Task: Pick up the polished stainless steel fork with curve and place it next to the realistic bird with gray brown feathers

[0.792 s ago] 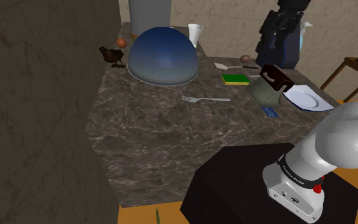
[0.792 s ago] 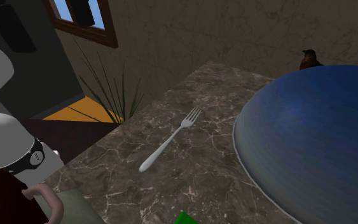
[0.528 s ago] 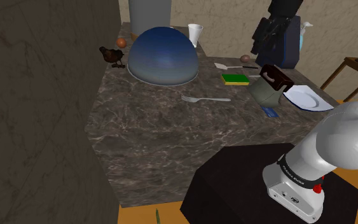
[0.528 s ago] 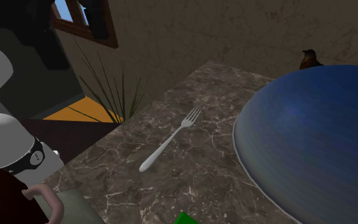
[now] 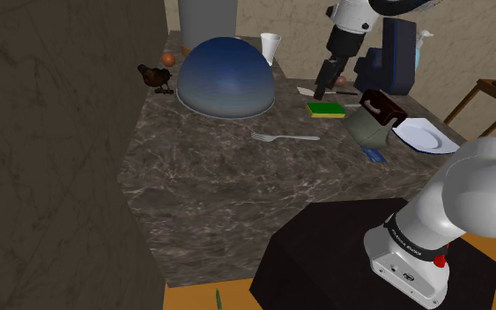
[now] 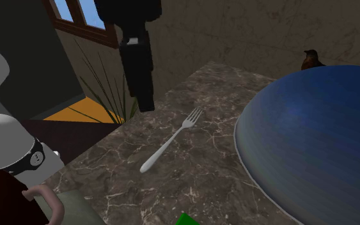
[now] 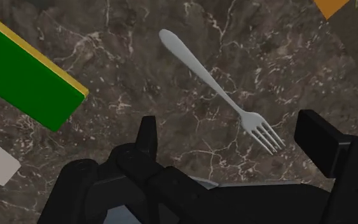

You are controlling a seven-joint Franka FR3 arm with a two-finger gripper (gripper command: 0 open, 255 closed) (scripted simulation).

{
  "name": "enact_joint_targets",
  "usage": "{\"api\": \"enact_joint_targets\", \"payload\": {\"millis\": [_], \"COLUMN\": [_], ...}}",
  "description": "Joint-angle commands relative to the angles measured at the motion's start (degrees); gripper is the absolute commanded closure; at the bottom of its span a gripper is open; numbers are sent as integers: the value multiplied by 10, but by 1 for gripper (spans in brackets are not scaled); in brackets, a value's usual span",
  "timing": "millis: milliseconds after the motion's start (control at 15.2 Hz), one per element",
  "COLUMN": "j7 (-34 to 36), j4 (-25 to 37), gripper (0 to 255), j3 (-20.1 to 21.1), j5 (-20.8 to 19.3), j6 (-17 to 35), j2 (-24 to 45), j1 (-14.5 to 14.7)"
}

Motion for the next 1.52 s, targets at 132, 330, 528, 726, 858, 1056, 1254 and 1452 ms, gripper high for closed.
{"api": "enact_joint_targets", "payload": {"millis": [132, 330, 528, 726, 858, 1056, 1254, 1452], "j7": [-68, -120, -172, -218, -219, -222, -224, -224], "j4": [-8, -10, -9, -5, -12, -21, -28, -28], "gripper": [0, 0, 0, 0, 0, 0, 0, 0], "j3": [-4, -5, -4, -1, -1, -1, -1, -1], "j5": [7, 14, 24, 35, 37, 40, 43, 43], "j6": [74, 126, 176, 218, 235, 260, 282, 282], "j2": [63, 113, 164, 210, 220, 237, 252, 252], "j1": [34, 59, 83, 103, 103, 104, 105, 105]}}
